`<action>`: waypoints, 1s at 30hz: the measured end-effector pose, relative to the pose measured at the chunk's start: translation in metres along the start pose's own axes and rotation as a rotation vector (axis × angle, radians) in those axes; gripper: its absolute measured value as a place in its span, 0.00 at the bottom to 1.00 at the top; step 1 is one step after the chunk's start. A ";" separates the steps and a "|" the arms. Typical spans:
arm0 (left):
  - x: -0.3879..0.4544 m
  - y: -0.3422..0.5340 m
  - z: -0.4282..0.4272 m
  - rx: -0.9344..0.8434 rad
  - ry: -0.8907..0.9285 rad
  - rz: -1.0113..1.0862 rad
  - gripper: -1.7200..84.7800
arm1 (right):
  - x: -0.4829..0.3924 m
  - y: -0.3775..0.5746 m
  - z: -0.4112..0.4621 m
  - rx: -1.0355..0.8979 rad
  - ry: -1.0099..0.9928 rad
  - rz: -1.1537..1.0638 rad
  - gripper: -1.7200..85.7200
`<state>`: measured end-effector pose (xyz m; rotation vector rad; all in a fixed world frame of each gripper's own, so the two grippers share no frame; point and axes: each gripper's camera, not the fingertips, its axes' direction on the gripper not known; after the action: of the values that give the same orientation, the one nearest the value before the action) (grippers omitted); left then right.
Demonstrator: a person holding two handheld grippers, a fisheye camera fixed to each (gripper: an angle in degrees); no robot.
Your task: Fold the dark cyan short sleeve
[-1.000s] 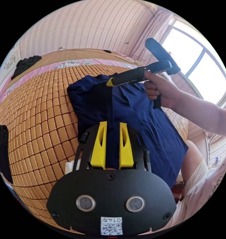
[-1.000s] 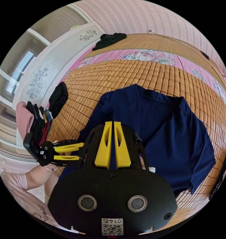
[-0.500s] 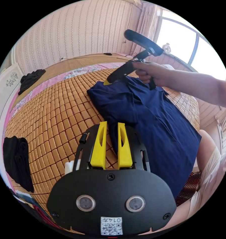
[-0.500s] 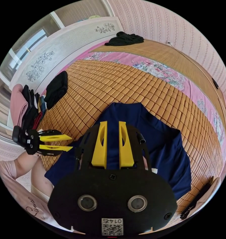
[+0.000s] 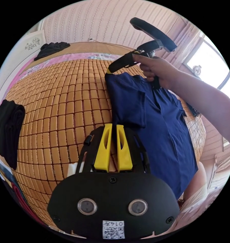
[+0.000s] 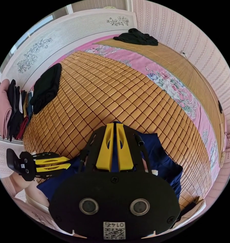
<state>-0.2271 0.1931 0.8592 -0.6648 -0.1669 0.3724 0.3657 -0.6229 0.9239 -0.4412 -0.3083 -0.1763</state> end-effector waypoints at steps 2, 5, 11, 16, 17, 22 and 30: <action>0.000 -0.003 0.000 0.006 -0.013 -0.023 0.08 | 0.005 0.003 -0.005 0.027 0.006 0.014 0.04; 0.002 -0.004 -0.003 0.018 -0.042 -0.035 0.09 | 0.022 0.020 -0.023 0.091 -0.033 0.047 0.05; 0.029 -0.013 -0.012 0.048 0.032 0.059 0.08 | 0.057 0.124 -0.054 0.176 -0.086 0.086 0.07; 0.087 -0.045 0.010 -0.001 0.137 0.216 0.09 | 0.099 0.261 -0.065 0.155 -0.011 0.272 0.08; 0.094 -0.049 0.011 -0.008 0.152 0.234 0.09 | 0.105 0.277 -0.067 0.150 0.005 0.301 0.08; 0.167 -0.094 0.027 -0.040 0.215 0.418 0.09 | 0.155 0.408 -0.088 0.207 0.194 0.650 0.08; 0.303 -0.191 0.097 -0.068 0.284 0.538 0.10 | 0.184 0.483 -0.061 0.267 0.042 0.796 0.11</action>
<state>0.0800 0.2279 1.0641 -0.8191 0.2790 0.7835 0.6663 -0.2386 0.7425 -0.2677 -0.0949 0.6264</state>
